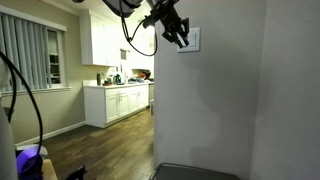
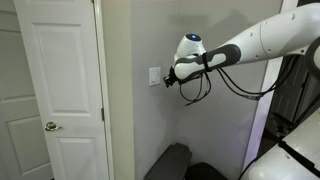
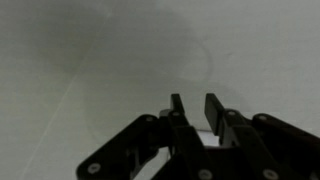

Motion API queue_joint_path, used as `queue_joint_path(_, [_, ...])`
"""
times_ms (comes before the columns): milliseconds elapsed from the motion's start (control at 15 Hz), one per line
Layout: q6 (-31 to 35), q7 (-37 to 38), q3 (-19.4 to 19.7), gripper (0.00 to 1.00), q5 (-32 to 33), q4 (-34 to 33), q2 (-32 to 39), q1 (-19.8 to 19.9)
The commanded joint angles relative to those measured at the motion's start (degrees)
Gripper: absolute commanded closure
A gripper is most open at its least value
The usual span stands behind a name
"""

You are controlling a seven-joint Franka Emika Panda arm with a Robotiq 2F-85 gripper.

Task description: Flip the switch to turn off the light

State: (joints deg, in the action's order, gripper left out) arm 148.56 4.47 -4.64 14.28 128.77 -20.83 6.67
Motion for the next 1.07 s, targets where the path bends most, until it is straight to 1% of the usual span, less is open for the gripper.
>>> queue_joint_path(0, [1.8, 4.2, -1.5, 0.98, 4.4, -7.5, 6.3, 1.3])
queue_joint_path(200, [1.0, 7.7, -1.8, 1.00, 8.5, -12.8, 10.0, 1.1])
queue_joint_path(533, [0.3, 10.3, -0.9, 1.00, 12.1, -19.0, 14.1, -0.5])
queue_joint_path(733, [0.5, 11.3, -0.5, 1.00, 13.7, -21.3, 15.7, -1.0])
queue_joint_path(867, [-0.1, 11.5, -0.4, 1.00, 14.1, -21.4, 15.6, -1.3])
queue_joint_path(1000, [-3.5, 10.6, -0.5, 1.00, 14.0, -21.6, 15.5, -1.5])
